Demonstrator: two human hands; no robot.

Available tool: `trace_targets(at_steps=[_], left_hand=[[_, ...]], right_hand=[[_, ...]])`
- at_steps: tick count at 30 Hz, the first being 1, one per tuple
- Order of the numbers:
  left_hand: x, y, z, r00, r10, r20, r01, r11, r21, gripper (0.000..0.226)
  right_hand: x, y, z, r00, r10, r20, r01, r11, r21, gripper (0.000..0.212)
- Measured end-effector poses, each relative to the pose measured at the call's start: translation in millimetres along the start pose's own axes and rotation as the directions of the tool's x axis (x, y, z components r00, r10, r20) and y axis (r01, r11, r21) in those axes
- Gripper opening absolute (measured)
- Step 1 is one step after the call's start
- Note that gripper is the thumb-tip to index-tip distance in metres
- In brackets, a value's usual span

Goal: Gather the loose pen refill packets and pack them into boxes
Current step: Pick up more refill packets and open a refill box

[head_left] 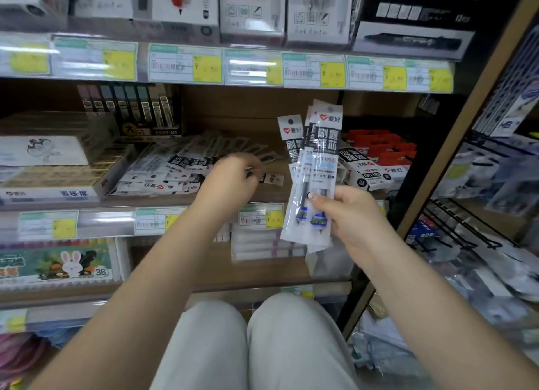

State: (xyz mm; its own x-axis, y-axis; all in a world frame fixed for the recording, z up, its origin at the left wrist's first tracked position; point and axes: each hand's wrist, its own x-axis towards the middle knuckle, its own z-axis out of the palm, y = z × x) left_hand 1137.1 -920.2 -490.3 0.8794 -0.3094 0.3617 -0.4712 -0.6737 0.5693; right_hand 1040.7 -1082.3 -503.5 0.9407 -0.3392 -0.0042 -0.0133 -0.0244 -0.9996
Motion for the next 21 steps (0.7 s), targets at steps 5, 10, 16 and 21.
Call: trace_targets(at_steps=[5,10,16,21], left_hand=[[37,-4,19,0.932,0.022,0.362,-0.147,0.936,0.320,0.047],[54,-1,19,0.904,-0.017,0.426,-0.155,0.918,0.365,0.040],[57,1,16,0.902,0.004,0.433,-0.177,0.916,0.360,0.036],[58,-1,13,0.891,0.000,0.454,-0.176,0.922,0.346,0.023]], right_hand=[[4,-4,-4,1.000,-0.006,-0.013,0.006,1.000,-0.015,0.010],[4,-4,-6,1.000,0.005,0.003,-0.005,1.000,-0.019,0.011],[6,-3,-9,1.000,0.013,0.005,-0.012,1.000,-0.021,0.010],[5,-2,-10,1.000,0.017,0.022,-0.016,0.999,-0.035,0.011]])
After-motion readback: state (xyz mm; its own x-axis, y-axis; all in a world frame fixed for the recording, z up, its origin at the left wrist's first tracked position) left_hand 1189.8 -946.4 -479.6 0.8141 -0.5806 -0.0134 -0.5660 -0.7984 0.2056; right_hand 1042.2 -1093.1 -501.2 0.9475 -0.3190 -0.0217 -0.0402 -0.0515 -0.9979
